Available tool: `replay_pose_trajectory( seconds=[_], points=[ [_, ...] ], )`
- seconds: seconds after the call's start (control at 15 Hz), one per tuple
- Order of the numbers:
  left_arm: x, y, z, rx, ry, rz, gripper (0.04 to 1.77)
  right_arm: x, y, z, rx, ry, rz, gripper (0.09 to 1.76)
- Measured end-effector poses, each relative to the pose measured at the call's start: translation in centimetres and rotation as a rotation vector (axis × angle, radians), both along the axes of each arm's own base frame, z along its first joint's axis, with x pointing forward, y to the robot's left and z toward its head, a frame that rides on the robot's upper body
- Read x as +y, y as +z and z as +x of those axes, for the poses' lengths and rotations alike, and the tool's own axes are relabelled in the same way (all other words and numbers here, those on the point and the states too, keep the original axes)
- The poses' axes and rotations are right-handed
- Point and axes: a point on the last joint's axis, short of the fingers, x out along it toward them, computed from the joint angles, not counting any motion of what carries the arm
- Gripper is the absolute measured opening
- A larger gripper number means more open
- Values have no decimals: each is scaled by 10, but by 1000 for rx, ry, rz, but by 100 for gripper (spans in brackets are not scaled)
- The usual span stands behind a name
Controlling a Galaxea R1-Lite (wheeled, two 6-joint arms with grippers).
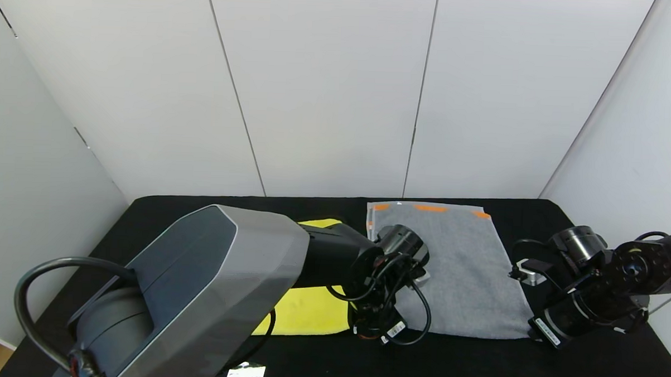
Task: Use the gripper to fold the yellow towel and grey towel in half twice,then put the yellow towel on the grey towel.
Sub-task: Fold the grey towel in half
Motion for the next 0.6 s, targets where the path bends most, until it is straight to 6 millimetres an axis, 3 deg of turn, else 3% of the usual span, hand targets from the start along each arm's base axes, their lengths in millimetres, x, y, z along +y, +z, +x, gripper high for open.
replay_pose_trajectory(
  seconds=[0.6],
  points=[
    [14,18,-19,80,34,53,11,3,20,-16,96,1,7,13]
  ],
)
